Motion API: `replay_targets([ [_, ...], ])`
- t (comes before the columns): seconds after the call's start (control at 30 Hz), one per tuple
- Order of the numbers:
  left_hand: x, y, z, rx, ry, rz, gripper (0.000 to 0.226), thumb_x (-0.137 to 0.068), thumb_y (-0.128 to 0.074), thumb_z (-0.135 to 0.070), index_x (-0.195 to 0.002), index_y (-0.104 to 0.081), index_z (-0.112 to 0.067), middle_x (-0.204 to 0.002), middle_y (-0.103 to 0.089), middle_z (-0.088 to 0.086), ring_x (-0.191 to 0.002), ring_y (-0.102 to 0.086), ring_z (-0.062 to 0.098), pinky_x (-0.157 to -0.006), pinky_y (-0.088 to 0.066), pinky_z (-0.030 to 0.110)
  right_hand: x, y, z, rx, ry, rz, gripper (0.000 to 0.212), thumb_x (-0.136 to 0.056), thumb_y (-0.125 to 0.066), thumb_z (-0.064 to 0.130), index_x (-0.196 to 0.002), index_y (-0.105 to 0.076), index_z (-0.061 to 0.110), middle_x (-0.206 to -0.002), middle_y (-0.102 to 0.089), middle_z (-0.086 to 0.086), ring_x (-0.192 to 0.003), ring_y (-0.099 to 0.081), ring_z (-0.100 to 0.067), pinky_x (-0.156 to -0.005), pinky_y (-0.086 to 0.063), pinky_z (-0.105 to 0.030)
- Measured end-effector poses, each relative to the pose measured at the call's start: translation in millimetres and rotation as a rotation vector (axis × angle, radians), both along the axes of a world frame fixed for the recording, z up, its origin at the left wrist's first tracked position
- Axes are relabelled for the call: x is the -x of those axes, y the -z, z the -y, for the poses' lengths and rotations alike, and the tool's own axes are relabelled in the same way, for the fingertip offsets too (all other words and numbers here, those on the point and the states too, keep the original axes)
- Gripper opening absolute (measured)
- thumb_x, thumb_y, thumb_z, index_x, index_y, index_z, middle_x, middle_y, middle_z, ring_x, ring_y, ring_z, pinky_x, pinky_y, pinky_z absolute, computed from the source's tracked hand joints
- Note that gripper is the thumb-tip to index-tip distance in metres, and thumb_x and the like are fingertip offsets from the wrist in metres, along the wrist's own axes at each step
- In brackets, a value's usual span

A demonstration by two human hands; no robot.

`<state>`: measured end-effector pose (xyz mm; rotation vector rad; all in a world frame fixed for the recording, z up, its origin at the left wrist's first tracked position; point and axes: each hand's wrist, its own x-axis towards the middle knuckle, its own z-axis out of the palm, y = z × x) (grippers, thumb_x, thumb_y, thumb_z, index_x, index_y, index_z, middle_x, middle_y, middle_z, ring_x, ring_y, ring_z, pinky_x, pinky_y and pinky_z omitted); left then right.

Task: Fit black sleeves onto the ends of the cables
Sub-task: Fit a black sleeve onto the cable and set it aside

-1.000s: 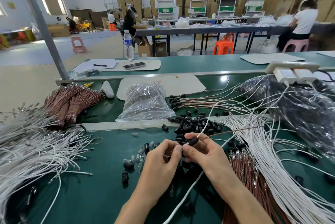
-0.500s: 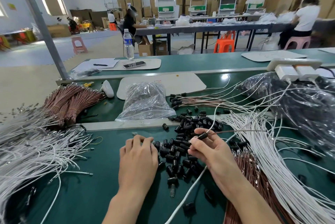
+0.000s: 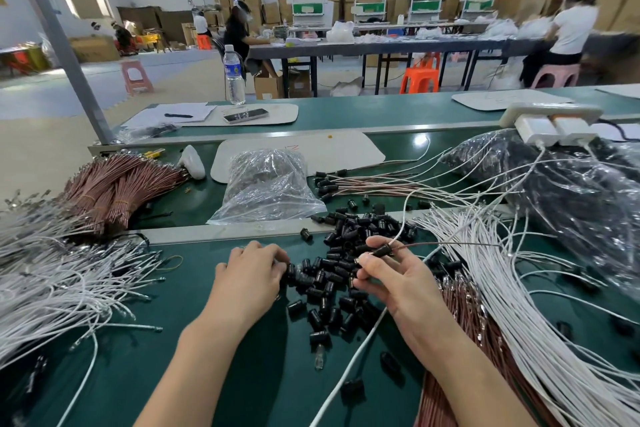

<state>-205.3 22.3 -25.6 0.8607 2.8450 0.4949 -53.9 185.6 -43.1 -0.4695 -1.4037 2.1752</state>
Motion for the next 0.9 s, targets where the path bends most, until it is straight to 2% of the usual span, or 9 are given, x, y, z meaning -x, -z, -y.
replay_targets([
  [0.13,1,-1,-4,0.015,0.047,-0.113,0.019,-0.107,-0.041,-0.032,-0.115,-0.058,-0.032,-0.118,-0.056,-0.008,-0.122,-0.043,0.019,-0.102,-0.03,0.037,0,0,0,0.059,-0.012,-0.008,0.025,-0.089,-0.07,0.001,-0.112,-0.067,0.009,-0.08,-0.07,-0.005,-0.074,-0.068,-0.017,-0.069,-0.06,-0.025],
  [0.17,-1,0,-3,-0.081,0.074,-0.173,0.017,-0.107,-0.041,-0.032,-0.114,-0.057,-0.032,-0.116,-0.059,-0.011,-0.12,-0.042,0.015,-0.102,-0.029,0.034,0,0,0,0.073,-0.016,-0.014,0.026,-0.088,-0.071,0.001,-0.112,-0.067,0.009,-0.079,-0.07,-0.005,-0.073,-0.068,-0.017,-0.069,-0.06,-0.025],
  [0.23,-14,1,-1,-0.448,0.114,-0.188,0.013,-0.106,-0.043,-0.031,-0.107,-0.054,-0.038,-0.098,-0.061,-0.02,-0.103,-0.045,0.004,-0.092,-0.037,0.026,1,-1,2,0.098,-0.034,-0.026,0.033,-0.081,-0.074,0.004,-0.113,-0.066,0.008,-0.08,-0.07,-0.004,-0.073,-0.069,-0.017,-0.068,-0.06,-0.026],
  [0.3,-35,5,-3,-0.81,0.139,-0.016,0.014,-0.105,-0.044,-0.036,-0.103,-0.056,-0.043,-0.078,-0.061,-0.012,-0.074,-0.05,0.002,-0.066,-0.043,0.017,1,-3,3,0.097,-0.05,-0.028,0.042,-0.073,-0.077,0.012,-0.113,-0.066,0.008,-0.08,-0.07,-0.004,-0.074,-0.07,-0.017,-0.068,-0.06,-0.026],
  [0.37,-55,10,-9,-0.95,0.169,0.121,0.016,-0.104,-0.046,-0.042,-0.104,-0.062,-0.044,-0.077,-0.063,-0.005,-0.06,-0.05,0.006,-0.055,-0.042,0.017,1,-3,4,0.091,-0.06,-0.02,0.043,-0.07,-0.078,0.015,-0.111,-0.066,0.009,-0.081,-0.07,-0.003,-0.076,-0.07,-0.017,-0.069,-0.06,-0.026],
  [0.5,-65,15,-13,-1.013,0.176,0.278,0.021,-0.1,-0.051,-0.037,-0.111,-0.068,-0.041,-0.089,-0.071,-0.016,-0.08,-0.065,0.0,-0.074,-0.048,0.013,1,-3,7,0.121,-0.062,-0.022,0.041,-0.069,-0.078,0.014,-0.108,-0.067,0.009,-0.081,-0.071,-0.003,-0.075,-0.071,-0.017,-0.068,-0.06,-0.026],
  [0.63,-71,19,-13,-1.056,0.155,0.327,0.022,-0.101,-0.055,-0.024,-0.119,-0.064,-0.034,-0.097,-0.074,-0.013,-0.095,-0.069,0.004,-0.084,-0.05,0.014,1,-4,7,0.141,-0.058,-0.023,0.039,-0.07,-0.077,0.011,-0.107,-0.067,0.007,-0.082,-0.071,-0.005,-0.077,-0.072,-0.017,-0.068,-0.06,-0.025],
  [0.77,-75,19,-15,-1.089,0.15,0.337,0.014,-0.094,-0.064,-0.032,-0.108,-0.068,-0.033,-0.101,-0.077,-0.011,-0.102,-0.071,0.008,-0.088,-0.054,0.023,0,-7,6,0.208,-0.081,-0.065,0.033,-0.07,-0.077,0.009,-0.101,-0.067,0.008,-0.084,-0.07,-0.008,-0.079,-0.071,-0.018,-0.071,-0.061,-0.026],
  [0.9,-74,20,-14,-1.068,0.148,0.309,0.014,-0.096,-0.069,-0.027,-0.102,-0.069,-0.04,-0.097,-0.075,-0.011,-0.095,-0.07,0.009,-0.079,-0.052,0.017,1,-8,8,0.229,-0.106,-0.075,0.03,-0.071,-0.076,0.006,-0.099,-0.065,0.008,-0.084,-0.069,-0.009,-0.077,-0.071,-0.018,-0.071,-0.061,-0.025],
])
